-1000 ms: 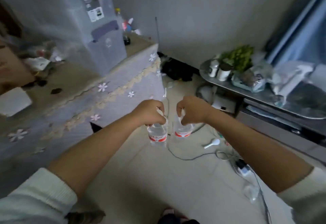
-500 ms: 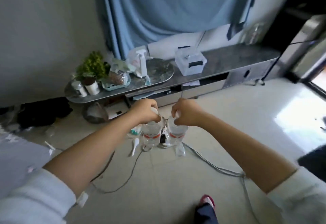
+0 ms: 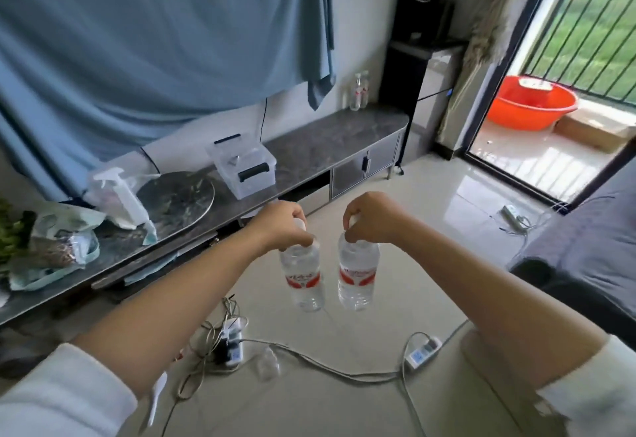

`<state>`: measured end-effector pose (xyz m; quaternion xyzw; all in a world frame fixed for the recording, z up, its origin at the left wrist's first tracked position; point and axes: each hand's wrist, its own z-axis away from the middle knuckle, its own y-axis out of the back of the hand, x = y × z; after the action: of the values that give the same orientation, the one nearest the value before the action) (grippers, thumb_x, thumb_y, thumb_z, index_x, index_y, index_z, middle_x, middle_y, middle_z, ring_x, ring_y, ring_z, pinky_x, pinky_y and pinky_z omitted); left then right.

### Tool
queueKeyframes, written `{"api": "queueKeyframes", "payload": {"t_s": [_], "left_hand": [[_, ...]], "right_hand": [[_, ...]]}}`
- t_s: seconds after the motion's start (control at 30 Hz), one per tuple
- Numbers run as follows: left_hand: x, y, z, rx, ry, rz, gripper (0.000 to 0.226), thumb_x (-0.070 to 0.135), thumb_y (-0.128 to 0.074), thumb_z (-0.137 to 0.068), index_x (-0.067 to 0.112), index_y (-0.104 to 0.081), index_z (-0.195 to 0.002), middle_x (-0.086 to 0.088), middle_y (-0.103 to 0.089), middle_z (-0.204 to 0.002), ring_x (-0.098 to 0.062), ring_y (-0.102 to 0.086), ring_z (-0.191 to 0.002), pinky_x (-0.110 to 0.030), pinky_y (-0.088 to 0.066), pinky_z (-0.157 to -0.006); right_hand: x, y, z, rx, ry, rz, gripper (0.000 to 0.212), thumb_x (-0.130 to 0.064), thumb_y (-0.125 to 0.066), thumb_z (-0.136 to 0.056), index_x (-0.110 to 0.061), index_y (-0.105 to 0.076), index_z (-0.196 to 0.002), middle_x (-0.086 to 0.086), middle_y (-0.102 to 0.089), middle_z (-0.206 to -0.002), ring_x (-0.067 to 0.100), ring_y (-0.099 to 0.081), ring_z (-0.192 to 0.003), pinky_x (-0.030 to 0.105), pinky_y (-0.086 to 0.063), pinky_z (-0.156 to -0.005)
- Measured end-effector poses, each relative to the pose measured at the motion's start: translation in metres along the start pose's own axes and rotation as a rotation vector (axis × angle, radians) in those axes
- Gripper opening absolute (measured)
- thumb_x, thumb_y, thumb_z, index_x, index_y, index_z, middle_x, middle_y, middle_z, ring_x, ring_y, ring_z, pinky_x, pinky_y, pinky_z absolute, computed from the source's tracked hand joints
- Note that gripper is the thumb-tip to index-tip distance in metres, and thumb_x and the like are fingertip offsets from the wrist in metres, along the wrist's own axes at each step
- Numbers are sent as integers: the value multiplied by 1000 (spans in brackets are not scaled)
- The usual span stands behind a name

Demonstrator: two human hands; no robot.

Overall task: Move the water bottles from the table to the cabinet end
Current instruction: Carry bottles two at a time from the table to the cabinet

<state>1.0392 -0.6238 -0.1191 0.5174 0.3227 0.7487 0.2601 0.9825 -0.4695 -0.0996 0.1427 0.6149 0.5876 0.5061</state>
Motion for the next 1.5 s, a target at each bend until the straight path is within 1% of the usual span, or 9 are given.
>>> {"api": "queueKeyframes", "payload": {"t_s": [0.3, 0.4, 0.57, 0.63, 0.83, 1.03, 1.2, 1.33, 1.5], "left_hand": [[86, -16, -143, 14, -44, 82, 11, 5, -66, -73, 10, -57, -78, -1, -51, -72, -9, -44, -58, -18, -36, -47], [102, -14, -199, 5, -53, 58, 17, 6, -67, -73, 15, -54, -67, 2, -51, -67, -7, -45, -57, -18, -36, -48], [128, -1, -308, -70, -93, 34, 24, 7, -69, -72, 19, -51, -62, 5, -51, -67, -17, -52, -73, -19, -40, -55], [140, 8, -352, -91, -111, 27, 22, 7, -69, -71, 19, -52, -62, 4, -52, -68, -17, -52, -74, -20, -40, -55], [182, 25, -472, -97, -175, 4, 15, 5, -69, -72, 10, -58, -81, -7, -57, -87, -19, -52, -80, -19, -37, -53], [218, 23, -600, -57, -141, 60, 28, 5, -71, -70, 20, -50, -59, 3, -52, -70, -19, -52, -80, -24, -41, -58], [245, 14, -693, -58, -107, 54, 28, 6, -69, -73, 19, -48, -60, 6, -49, -67, -10, -47, -63, -21, -38, -53], [270, 9, -776, -56, -45, 51, 29, 6, -68, -75, 20, -47, -61, 7, -47, -68, -9, -45, -62, -19, -34, -49], [290, 8, -866, -47, 9, 82, 23, 8, -74, -72, 12, -52, -76, 4, -48, -74, -4, -41, -60, -19, -32, -49]], "right_hand": [[99, 74, -101, 107, -88, -99, 19, -6, -67, -75, -6, -73, -93, 3, -54, -83, 15, -49, -81, 17, -36, -53], [129, 94, -146, 148, -111, -115, 17, -7, -67, -74, -9, -74, -90, 4, -56, -83, 17, -51, -80, 23, -42, -65], [169, 136, -239, 120, -124, -66, 12, -10, -69, -73, -21, -66, -73, 2, -56, -84, 19, -53, -81, 25, -44, -64], [184, 157, -276, 106, -137, -41, 11, -10, -68, -74, -17, -71, -80, 2, -56, -85, 18, -53, -81, 25, -43, -66], [232, 212, -369, 154, -185, -67, 21, -7, -67, -75, -10, -74, -95, 1, -56, -84, 14, -51, -80, 13, -34, -52], [298, 246, -463, 197, -237, -80, 22, -8, -66, -77, -9, -73, -98, 1, -53, -86, 14, -49, -79, 13, -33, -49], [364, 282, -543, 151, -224, -60, 21, -7, -65, -77, -8, -74, -95, 1, -54, -85, 14, -50, -81, 22, -40, -55], [418, 317, -616, 71, -218, -7, 23, -7, -64, -78, -8, -73, -100, 8, -60, -92, 16, -50, -81, 30, -48, -72], [473, 351, -710, 23, -198, 76, 27, -11, -65, -79, -9, -71, -105, 13, -66, -113, 28, -62, -103, 24, -41, -69]]}}
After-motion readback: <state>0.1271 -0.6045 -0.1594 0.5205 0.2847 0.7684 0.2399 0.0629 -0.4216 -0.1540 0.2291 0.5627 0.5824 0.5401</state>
